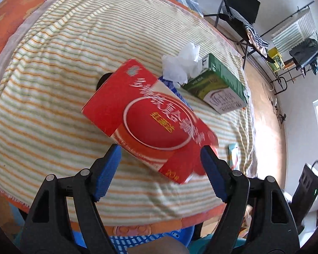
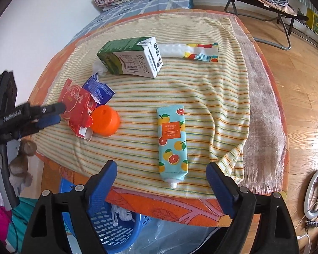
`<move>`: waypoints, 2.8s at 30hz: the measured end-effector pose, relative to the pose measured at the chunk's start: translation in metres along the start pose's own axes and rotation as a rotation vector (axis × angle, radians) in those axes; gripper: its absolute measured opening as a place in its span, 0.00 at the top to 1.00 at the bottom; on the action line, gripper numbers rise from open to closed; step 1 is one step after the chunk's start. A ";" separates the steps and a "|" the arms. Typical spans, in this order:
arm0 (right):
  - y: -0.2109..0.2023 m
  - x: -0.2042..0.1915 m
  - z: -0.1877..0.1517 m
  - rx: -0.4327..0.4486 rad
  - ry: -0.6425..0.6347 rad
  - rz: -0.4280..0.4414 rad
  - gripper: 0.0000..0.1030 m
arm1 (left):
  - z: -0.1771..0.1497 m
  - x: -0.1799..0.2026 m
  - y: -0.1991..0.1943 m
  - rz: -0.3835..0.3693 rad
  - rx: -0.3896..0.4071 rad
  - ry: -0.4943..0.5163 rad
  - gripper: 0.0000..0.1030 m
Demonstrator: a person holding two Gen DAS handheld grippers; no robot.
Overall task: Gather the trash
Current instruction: 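Grasp the red medicine box with the left gripper while the right gripper grasps the lotion tube, then carry the red box and lotion tube to the blue basket and release both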
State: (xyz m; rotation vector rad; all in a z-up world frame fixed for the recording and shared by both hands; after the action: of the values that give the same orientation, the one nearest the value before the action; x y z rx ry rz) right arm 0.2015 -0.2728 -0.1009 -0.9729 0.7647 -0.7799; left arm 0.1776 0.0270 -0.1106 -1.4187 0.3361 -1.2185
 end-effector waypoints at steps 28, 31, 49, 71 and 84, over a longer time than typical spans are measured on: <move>0.033 -0.005 0.025 -0.050 -0.043 -0.063 0.15 | 0.044 0.050 0.068 0.136 0.064 -0.033 0.04; 0.040 -0.007 0.029 -0.069 -0.061 -0.080 0.21 | 0.044 0.054 0.066 0.152 0.085 0.000 0.06; 0.033 0.001 0.038 -0.024 -0.091 -0.142 0.64 | 0.053 0.031 0.030 0.090 0.136 -0.033 0.77; -0.041 -0.036 0.033 0.204 -0.072 -0.049 0.65 | 0.019 0.017 -0.054 -0.025 0.173 0.098 0.79; -0.047 -0.095 -0.012 0.201 -0.140 0.058 0.64 | -0.049 -0.005 -0.081 -0.052 0.130 0.172 0.79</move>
State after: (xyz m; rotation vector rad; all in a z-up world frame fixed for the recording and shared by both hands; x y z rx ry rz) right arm 0.1337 -0.2144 -0.0427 -0.8116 0.5789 -0.7153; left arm 0.1013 0.0261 -0.0548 -1.2214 0.3336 -1.3840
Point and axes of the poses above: each gripper's, at about its wrist camera, not at the fingertips, and y roughly the way its jaws point, x to its right, z to its top, the point moved 1 cm from there along y, roughly the way its jaws point, and after that the axes turned 6 degrees about -y, right-handed, at the moved point
